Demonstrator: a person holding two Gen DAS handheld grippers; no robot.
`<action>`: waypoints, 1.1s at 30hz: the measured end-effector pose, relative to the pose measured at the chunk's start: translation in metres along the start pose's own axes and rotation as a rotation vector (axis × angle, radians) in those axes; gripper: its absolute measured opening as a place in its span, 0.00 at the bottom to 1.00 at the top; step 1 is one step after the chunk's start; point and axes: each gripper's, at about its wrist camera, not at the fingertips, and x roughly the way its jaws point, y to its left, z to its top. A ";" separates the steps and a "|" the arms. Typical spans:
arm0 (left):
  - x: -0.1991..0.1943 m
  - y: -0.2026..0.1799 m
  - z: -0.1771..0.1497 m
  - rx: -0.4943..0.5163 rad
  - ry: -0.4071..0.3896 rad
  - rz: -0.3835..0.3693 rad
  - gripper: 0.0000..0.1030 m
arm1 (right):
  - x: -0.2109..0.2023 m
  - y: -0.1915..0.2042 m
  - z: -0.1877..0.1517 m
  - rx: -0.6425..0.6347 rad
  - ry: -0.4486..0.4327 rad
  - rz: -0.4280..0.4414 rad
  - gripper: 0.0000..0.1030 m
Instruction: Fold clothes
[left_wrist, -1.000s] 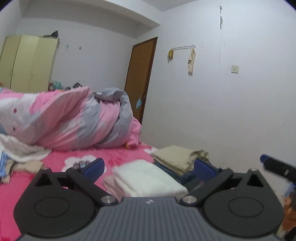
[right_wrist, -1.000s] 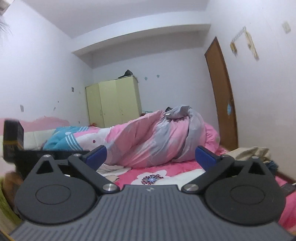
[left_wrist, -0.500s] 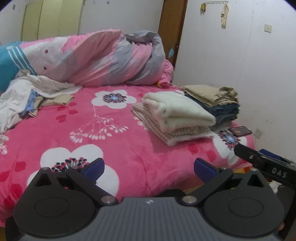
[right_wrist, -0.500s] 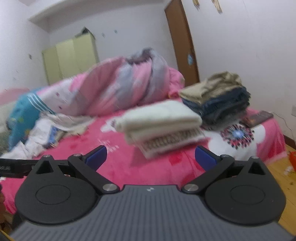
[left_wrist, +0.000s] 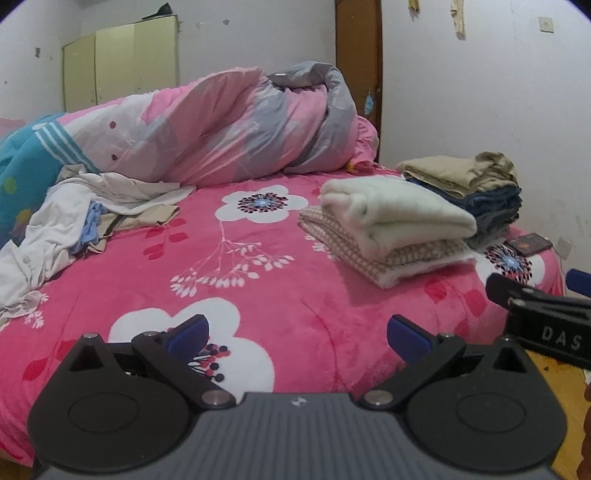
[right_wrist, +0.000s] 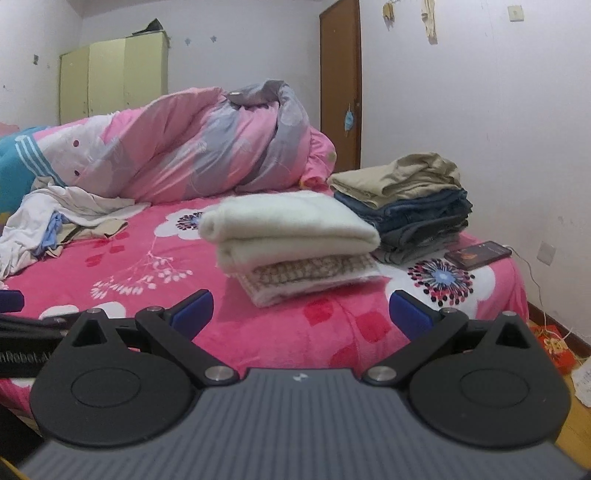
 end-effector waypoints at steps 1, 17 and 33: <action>0.001 0.000 0.000 -0.005 0.006 -0.008 1.00 | 0.001 0.000 0.000 0.003 0.003 0.000 0.99; 0.012 0.008 -0.003 -0.076 0.066 0.010 1.00 | 0.012 0.007 -0.002 0.017 0.060 -0.018 0.99; 0.009 0.011 -0.006 -0.091 0.060 0.013 1.00 | 0.007 0.010 -0.002 -0.002 0.050 -0.034 0.99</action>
